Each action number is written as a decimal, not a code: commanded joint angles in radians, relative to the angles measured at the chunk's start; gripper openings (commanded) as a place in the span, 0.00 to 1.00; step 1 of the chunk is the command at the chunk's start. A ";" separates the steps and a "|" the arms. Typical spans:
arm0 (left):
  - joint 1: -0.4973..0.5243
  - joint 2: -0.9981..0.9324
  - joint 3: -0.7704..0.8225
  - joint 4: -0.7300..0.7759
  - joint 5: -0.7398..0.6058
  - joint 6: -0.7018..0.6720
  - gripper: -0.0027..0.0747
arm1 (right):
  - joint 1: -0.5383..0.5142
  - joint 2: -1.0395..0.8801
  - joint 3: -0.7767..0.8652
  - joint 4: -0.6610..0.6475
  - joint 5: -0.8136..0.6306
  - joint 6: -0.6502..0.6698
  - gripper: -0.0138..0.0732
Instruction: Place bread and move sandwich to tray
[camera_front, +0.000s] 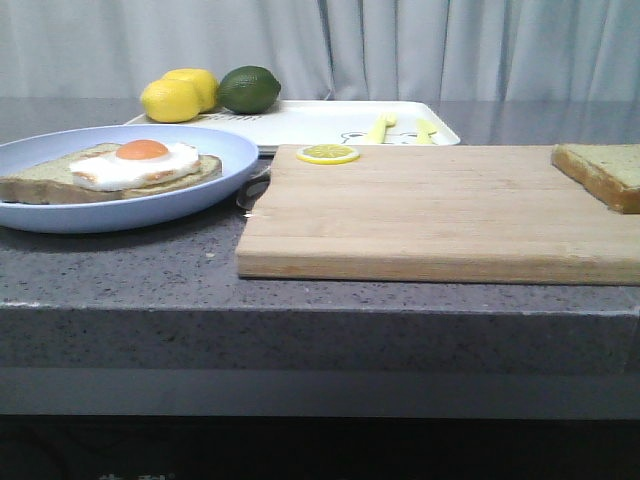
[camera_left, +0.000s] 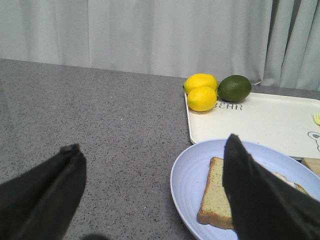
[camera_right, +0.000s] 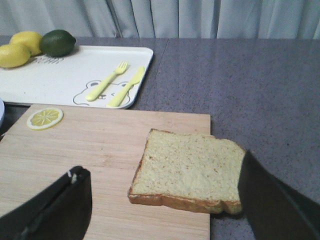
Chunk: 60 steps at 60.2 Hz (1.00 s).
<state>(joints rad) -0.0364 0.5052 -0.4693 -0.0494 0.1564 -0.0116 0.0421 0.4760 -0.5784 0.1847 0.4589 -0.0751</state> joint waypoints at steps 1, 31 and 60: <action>0.002 0.010 -0.033 0.000 -0.089 0.003 0.79 | -0.002 0.099 -0.078 -0.005 -0.006 -0.009 0.87; 0.002 0.010 -0.033 0.000 -0.089 0.003 0.70 | -0.267 0.765 -0.494 0.036 0.264 0.025 0.87; 0.002 0.010 -0.033 0.000 -0.089 0.003 0.70 | -0.491 1.165 -0.769 0.415 0.709 -0.440 0.87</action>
<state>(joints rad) -0.0364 0.5052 -0.4693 -0.0494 0.1500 -0.0116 -0.4400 1.6324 -1.2827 0.5400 1.1088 -0.4609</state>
